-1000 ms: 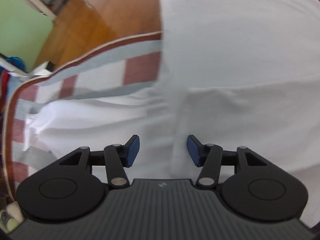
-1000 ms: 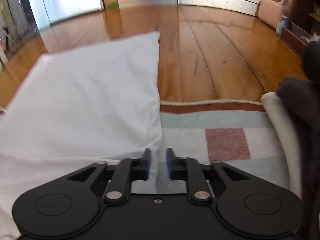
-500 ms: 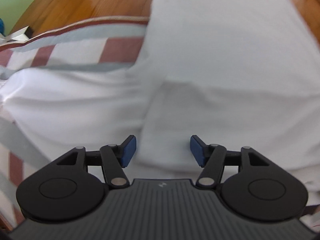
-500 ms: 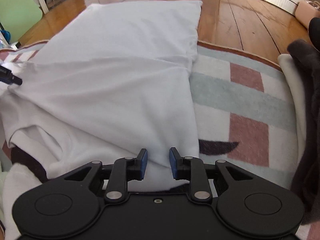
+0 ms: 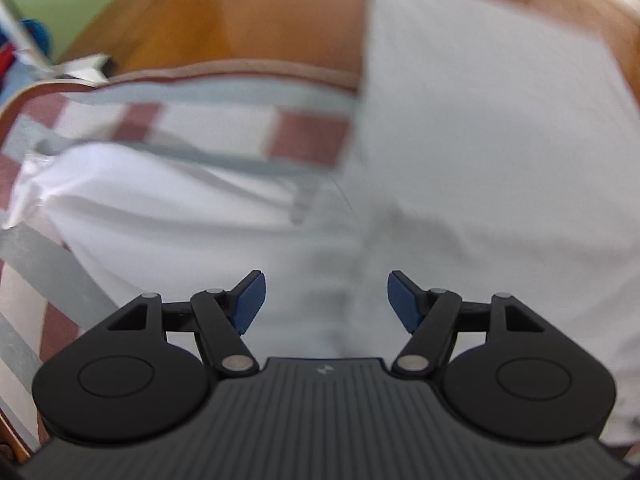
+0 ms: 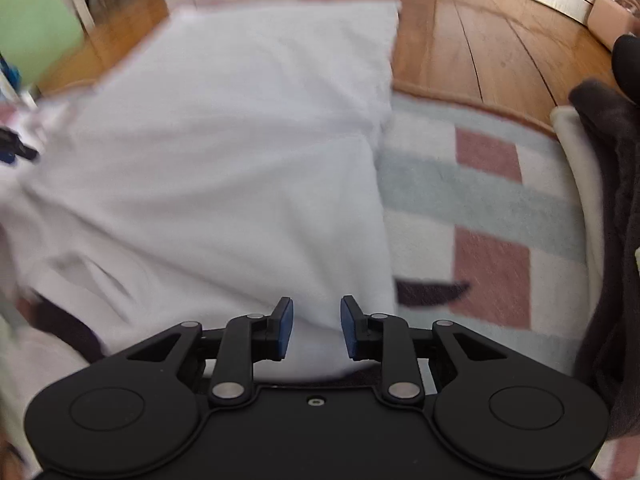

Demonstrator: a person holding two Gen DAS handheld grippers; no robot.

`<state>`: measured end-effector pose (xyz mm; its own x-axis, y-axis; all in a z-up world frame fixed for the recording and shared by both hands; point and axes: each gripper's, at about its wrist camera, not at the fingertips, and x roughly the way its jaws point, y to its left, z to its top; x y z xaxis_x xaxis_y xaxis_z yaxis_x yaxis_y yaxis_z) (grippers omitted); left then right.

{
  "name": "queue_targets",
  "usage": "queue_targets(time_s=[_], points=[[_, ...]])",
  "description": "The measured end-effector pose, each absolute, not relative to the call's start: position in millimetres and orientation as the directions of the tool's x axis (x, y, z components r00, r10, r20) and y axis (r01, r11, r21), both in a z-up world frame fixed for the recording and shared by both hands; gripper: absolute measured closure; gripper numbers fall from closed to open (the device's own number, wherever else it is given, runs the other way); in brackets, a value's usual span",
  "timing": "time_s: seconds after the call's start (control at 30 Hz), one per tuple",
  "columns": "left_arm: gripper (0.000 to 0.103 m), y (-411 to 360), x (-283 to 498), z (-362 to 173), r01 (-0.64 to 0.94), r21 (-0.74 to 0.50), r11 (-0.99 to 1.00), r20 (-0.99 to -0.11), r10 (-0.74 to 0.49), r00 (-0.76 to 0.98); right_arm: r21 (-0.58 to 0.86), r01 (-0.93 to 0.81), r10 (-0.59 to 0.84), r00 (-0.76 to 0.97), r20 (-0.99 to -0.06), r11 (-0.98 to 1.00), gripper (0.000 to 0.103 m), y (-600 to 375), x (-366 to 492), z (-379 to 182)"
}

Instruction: Fold clothes

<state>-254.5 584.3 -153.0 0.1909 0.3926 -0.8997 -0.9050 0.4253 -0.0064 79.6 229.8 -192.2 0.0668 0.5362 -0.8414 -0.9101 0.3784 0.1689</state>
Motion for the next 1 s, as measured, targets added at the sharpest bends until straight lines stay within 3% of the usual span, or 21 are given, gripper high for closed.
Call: queue_targets(time_s=[0.07,0.23,0.37,0.57,0.83,0.97,1.0], points=[[0.022,600,-284,-140,-0.93,-0.053,0.363,-0.879,0.424,0.216,0.254,-0.894,0.609,0.026,-0.793,0.369,0.064,232,81,-178],[0.022,638,-365,-138,-0.976,-0.111,0.186,-0.865,0.466,0.187,0.39,-0.855,0.688,-0.055,-0.724,0.342,0.051,262,78,-165],[0.025,655,-423,-169,-0.97,-0.242,0.033,-0.864,0.447,0.231,0.439,-0.837,0.69,-0.107,-0.716,0.326,0.049,294,66,-163],[0.028,665,-471,-204,-0.929,-0.347,-0.127,-0.829,0.504,0.24,0.395,-0.878,0.677,-0.119,-0.727,0.27,0.049,311,47,-156],[0.027,688,-480,-224,-0.889,-0.432,-0.151,-0.769,0.576,0.277,0.317,-0.907,0.631,-0.077,-0.772,0.278,0.049,301,43,-163],[0.027,700,-472,-225,-0.918,-0.366,-0.153,-0.764,0.613,0.202,0.325,-0.893,0.612,-0.072,-0.788,0.313,0.049,296,49,-167],[0.037,703,-466,-225,-0.937,-0.319,-0.144,-0.775,0.609,0.171,0.33,-0.887,0.607,-0.073,-0.791,0.323,0.049,295,51,-167]])
